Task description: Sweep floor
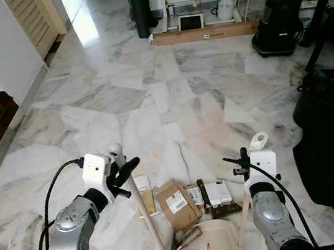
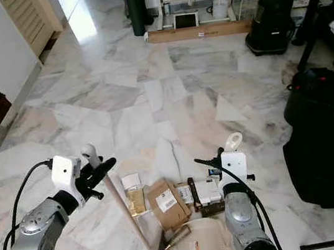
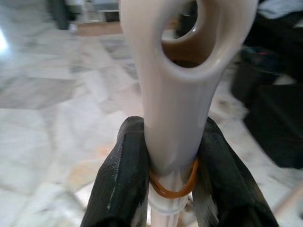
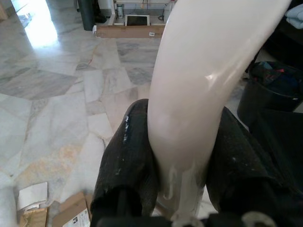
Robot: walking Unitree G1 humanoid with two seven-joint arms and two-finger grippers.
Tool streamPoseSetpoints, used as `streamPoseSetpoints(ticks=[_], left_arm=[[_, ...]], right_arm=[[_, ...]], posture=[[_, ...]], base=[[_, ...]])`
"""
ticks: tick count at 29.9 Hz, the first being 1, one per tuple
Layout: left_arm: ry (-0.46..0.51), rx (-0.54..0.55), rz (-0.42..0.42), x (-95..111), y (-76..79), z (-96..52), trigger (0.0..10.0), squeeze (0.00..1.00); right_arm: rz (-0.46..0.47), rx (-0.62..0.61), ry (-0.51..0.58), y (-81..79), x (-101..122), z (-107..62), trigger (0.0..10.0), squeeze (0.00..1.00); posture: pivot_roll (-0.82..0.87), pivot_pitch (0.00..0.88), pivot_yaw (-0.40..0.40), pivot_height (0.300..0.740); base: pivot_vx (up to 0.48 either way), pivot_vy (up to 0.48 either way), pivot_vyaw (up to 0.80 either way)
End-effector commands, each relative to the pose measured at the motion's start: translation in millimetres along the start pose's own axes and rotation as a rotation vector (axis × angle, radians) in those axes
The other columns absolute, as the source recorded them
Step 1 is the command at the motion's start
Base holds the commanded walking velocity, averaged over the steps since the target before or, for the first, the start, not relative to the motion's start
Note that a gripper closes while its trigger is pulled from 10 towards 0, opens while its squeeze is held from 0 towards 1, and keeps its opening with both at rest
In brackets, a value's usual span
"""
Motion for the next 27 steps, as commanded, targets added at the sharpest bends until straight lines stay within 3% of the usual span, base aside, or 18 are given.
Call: streamPoseSetpoints(ticks=[1, 7, 14, 27], left_arm=[[0.013, 0.051, 0.049, 5, -11.5, -7.2, 10.0, 0.00], [-0.002, 0.031, 0.042, 3, -9.3, -7.2, 10.0, 0.00], [-0.073, -0.052, 0.021, -10, 5.0, -6.0, 10.0, 0.00], [-0.119, -0.074, -0.050, -24, 6.3, -4.6, 10.0, 0.00]], right_arm=[[0.006, 0.022, -0.085, -4.7, -19, -9.7, 10.0, 0.00], [0.007, 0.027, -0.090, -6.5, -20, -9.8, 10.0, 0.00], [0.010, 0.025, -0.086, -5.2, -19, -9.0, 10.0, 0.00], [0.014, 0.027, -0.094, -7.1, -21, -10.8, 10.0, 0.00]], posture=[[0.05, 0.122, 0.056, 0.740], [0.06, 0.123, 0.056, 0.740], [0.06, 0.123, 0.060, 0.740], [0.05, 0.131, 0.064, 0.740]], base=[[0.000, 0.000, 0.00], [0.000, 0.000, 0.00], [0.000, 0.000, 0.00], [0.000, 0.000, 0.00]])
Point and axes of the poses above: a point about 5 cm out from each wrist's last joint towards the gripper, its own z axis pointing out of the wrist towards the gripper, its own x axis along the axis of the wrist's last joint, y = z × x, the point moved 3 cm from there along z, pointing out of the wrist towards the gripper, and after that the axes turned 14 degrees about -z, right-handed, at the moved point
